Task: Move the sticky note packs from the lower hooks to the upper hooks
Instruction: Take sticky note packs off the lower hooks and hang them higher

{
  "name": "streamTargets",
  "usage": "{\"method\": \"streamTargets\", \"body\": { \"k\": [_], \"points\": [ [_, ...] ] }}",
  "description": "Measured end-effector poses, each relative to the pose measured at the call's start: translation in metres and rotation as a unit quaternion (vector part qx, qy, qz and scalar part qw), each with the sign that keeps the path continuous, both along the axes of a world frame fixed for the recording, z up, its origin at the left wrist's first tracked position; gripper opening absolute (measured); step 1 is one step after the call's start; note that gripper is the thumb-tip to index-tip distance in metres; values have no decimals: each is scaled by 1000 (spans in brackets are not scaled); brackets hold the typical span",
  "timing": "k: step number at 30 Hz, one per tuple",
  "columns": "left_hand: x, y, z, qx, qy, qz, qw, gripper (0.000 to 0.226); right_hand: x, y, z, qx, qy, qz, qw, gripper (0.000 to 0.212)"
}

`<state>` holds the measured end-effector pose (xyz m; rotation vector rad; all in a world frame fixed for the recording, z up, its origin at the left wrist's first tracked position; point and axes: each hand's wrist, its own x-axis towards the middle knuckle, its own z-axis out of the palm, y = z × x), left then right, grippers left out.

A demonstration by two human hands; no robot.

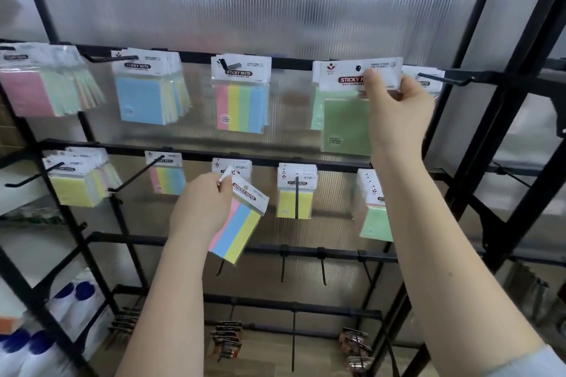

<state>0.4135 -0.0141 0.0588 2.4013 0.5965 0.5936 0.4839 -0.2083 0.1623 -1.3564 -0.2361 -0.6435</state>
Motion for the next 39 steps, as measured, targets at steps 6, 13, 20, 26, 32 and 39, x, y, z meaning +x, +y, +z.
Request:
{"method": "streamTargets", "body": {
  "k": [6, 13, 20, 26, 32, 39],
  "points": [
    [-2, 4, 5, -4, -8, -13, 1000, 41, 13, 1, 0, 12, 17, -27, 999, 14],
    [-4, 7, 12, -17, -13, -22, 1000, 39, 23, 9, -1, 24, 36, -26, 999, 44],
    [-13, 11, 20, -20, -45, -28, 998, 41, 19, 8, -4, 43, 14, 0, 999, 37],
    [-17, 10, 26, -24, -55, -34, 998, 42, 21, 8, 3, 22, 1, -26, 999, 31],
    [-19, 11, 26, -22, -59, -36, 997, 42, 38, 6, 2, -9, 9, -64, 998, 20],
    [-17, 15, 25, -26, -73, -38, 996, 43, 68, 17, -2, -16, 52, -38, 998, 38]
  ]
}}
